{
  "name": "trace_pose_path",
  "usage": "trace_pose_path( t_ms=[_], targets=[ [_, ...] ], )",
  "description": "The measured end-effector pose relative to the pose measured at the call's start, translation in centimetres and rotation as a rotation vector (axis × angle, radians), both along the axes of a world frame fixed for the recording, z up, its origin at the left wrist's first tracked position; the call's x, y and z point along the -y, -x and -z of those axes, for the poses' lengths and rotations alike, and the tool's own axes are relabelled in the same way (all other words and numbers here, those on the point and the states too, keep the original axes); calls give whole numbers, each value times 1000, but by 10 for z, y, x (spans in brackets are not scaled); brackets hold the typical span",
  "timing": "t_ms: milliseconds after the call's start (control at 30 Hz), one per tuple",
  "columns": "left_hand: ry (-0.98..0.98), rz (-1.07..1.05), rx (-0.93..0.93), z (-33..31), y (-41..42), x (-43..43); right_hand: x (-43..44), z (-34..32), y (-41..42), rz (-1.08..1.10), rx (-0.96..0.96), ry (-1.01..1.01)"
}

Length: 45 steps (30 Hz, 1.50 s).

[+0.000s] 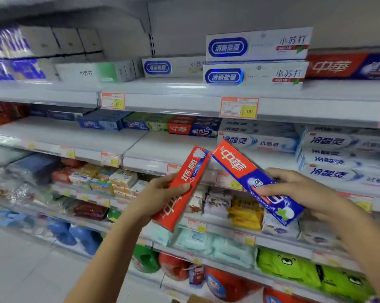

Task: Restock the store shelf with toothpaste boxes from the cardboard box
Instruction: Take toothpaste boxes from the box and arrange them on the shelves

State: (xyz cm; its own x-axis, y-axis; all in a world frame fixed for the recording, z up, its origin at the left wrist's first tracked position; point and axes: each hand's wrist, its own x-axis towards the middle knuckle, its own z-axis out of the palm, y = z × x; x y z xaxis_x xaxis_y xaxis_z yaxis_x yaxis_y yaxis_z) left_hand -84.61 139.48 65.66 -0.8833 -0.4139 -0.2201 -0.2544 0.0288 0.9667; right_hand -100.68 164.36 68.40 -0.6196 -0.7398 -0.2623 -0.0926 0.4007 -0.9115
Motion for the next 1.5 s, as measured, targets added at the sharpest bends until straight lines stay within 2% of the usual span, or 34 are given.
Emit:
trace_pose_path(
  t_ms=[100, 300, 567, 767, 933, 1500],
  targets=[
    [33, -48, -13, -2, 6, 12, 18, -20, 16, 82, -191, -79],
    [20, -184, -61, 2, 1, 42, 81, -34, 38, 161, -456, -161],
    [38, -305, -44, 6, -11, 94, 203, -25, 53, 53, -894, -312],
    [39, -279, -17, 6, -14, 120, 248, 7, 77, 90, -990, -391],
    [50, -248, -18, 5, -9, 131, 257, 21, 85, 116, -1166, -385],
    [32, -155, 20, 4, 7, 140, 264, 28, 108, 162, -1377, -534]
  ],
)
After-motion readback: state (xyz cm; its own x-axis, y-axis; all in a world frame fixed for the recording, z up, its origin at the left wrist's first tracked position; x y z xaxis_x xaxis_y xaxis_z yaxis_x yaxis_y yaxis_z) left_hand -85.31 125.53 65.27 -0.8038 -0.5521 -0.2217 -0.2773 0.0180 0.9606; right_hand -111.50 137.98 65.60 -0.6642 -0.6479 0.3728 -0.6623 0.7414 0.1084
